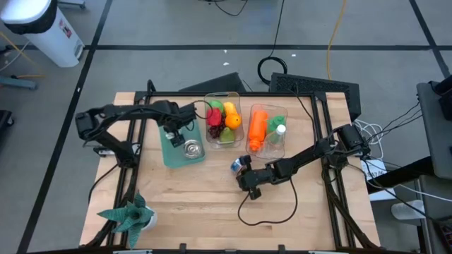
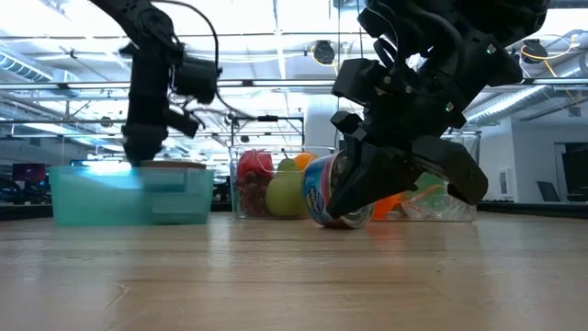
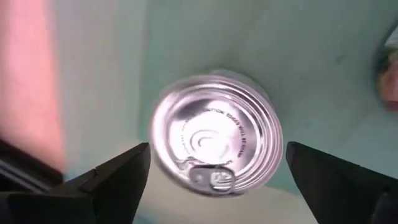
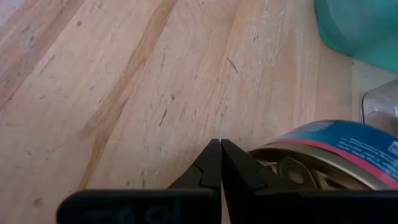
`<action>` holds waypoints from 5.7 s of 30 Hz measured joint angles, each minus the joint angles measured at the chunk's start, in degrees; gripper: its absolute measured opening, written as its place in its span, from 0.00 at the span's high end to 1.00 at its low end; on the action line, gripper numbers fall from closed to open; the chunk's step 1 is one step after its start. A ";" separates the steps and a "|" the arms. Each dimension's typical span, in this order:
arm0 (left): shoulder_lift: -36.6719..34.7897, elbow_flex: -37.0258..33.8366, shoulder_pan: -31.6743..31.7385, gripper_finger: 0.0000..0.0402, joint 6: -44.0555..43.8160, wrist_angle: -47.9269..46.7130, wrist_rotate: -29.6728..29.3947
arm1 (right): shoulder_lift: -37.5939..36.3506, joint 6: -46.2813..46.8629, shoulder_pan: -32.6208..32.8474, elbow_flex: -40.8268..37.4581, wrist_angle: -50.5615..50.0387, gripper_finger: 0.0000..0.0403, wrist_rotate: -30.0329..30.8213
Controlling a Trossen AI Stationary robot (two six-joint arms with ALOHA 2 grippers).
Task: Pick & Place Food Item
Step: Stack the blue tuna can on top of the green tuna can in the green bin
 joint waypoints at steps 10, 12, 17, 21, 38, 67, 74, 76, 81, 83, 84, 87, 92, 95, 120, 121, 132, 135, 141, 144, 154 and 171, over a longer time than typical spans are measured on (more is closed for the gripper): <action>-11.09 7.74 -3.01 0.18 -3.97 -7.19 -1.60 | 0.00 -0.01 0.00 0.00 -0.04 1.00 -0.01; -15.27 9.02 -6.00 0.23 -5.95 -4.87 0.15 | 0.00 -0.16 0.00 0.00 -0.06 1.00 0.00; -22.50 8.34 -18.18 0.38 -16.04 7.99 1.35 | 0.00 -2.18 0.00 0.00 0.14 1.00 0.07; -20.22 8.26 -30.79 0.48 -21.81 15.21 -6.66 | 0.00 -3.30 0.02 0.00 1.26 1.00 0.09; 11.28 8.13 -45.06 0.21 -32.30 53.40 -17.76 | -0.52 -5.04 7.17 0.00 -1.64 1.00 -7.14; 18.06 8.35 -34.91 0.02 -33.56 61.92 -5.72 | -5.20 7.75 10.53 -0.20 -13.84 1.00 -2.73; 21.08 9.33 -35.01 0.02 -33.28 62.86 -4.66 | -5.20 7.75 9.73 -0.22 -13.75 1.00 -2.73; 22.61 10.54 -35.00 0.03 -33.03 63.07 -4.63 | -5.20 7.73 9.62 -0.23 -13.74 1.00 -2.73; 24.87 12.66 -34.69 0.08 -31.82 62.48 -4.51 | -5.18 8.85 9.60 -0.34 -15.97 1.00 -2.78; 25.16 13.01 -34.25 0.13 -31.98 62.55 -4.53 | -5.14 9.39 9.58 -0.92 -15.67 1.00 -2.79; 25.16 13.05 -34.10 0.16 -31.93 62.45 -4.60 | -5.14 9.29 9.49 -1.18 -15.50 1.00 -2.78; 24.82 13.03 -33.73 0.32 -31.88 61.78 -4.00 | -5.14 9.15 9.49 -1.99 -13.50 1.00 -2.91; 24.36 13.03 -33.77 0.58 -30.84 61.69 -2.75 | -5.14 8.89 9.46 -2.16 -13.71 1.00 -2.93; 24.36 13.03 -33.81 0.58 -28.54 62.34 -0.12 | -5.14 8.80 9.46 -2.16 -13.76 1.00 -2.93; -30.67 10.53 -41.72 0.58 -43.86 8.16 -32.25 | -5.14 9.02 9.51 -2.16 -14.49 1.00 -2.99; -33.09 9.25 -40.54 0.58 -47.22 5.16 -31.57 | -5.14 9.00 9.51 -2.16 -14.47 1.00 -3.02; -47.31 -11.42 -22.10 0.58 -58.84 8.86 -14.28 | -5.14 8.80 9.40 -2.16 -13.37 1.00 -5.95; -47.23 -15.90 -15.75 0.58 -57.34 10.39 -8.13 | -5.14 8.45 9.39 -2.16 -13.34 1.00 -5.92; -46.72 -21.90 -3.56 0.58 -48.03 27.43 5.03 | -5.14 8.94 9.40 -2.16 -13.35 1.00 -5.95; -44.73 -23.94 3.13 0.58 -46.01 28.33 9.72 | -5.14 8.99 9.40 -2.16 -13.34 1.00 -5.95; -37.16 -27.06 15.57 0.58 -38.83 33.98 24.37 | -5.14 10.26 9.51 -2.16 -13.60 1.00 -5.97; -33.19 -26.71 19.19 0.57 -36.34 28.93 27.08 | -5.14 10.28 9.51 -2.16 -13.56 1.00 -6.05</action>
